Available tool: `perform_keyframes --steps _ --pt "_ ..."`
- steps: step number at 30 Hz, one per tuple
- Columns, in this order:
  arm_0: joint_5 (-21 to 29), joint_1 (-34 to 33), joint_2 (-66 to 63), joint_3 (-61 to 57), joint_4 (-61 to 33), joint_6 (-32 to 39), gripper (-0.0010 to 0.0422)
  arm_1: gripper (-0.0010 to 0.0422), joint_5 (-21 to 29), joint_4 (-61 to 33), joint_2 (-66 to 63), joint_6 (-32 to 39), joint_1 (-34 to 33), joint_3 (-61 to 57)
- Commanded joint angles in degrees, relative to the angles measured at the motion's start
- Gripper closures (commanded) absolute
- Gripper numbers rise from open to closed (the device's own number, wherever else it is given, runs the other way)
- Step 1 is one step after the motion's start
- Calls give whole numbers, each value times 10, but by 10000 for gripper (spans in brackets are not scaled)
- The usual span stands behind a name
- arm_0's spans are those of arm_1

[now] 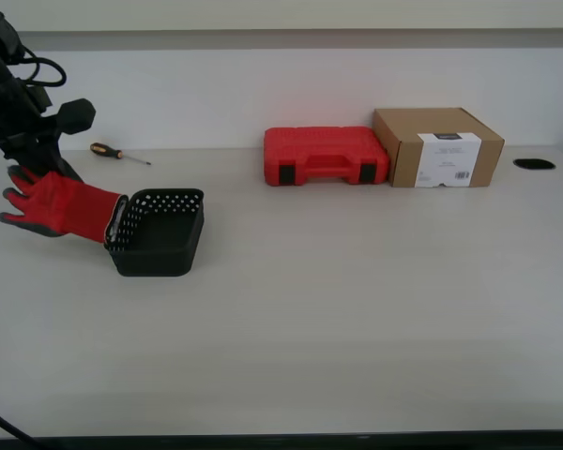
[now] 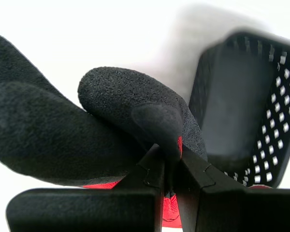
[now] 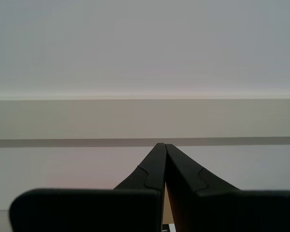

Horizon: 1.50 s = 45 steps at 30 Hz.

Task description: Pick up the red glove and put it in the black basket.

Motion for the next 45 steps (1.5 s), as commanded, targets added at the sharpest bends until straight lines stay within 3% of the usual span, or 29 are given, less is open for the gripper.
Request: perform_keyframes --steps 1,5,10,19,22,33,39,45 --pt "0 0 0 1 2 2 412 414 5 -3 0 2 -30 1" --pt "0 0 0 0 2 2 412 414 12 2 0 0 -92 7" --pt "0 0 0 0 2 2 412 414 -16 18 3 -11 -150 23" --pt "0 0 0 1 2 2 412 414 -16 36 3 -33 -158 29" --pt "0 0 0 0 2 2 412 414 8 38 36 -35 -171 30" --pt "0 0 0 1 2 2 412 414 -19 78 152 -39 -180 48" --pt "0 0 0 0 1 2 412 413 -20 5 226 -32 -180 128" --pt "0 0 0 0 2 2 412 413 -20 7 236 -35 -181 159"
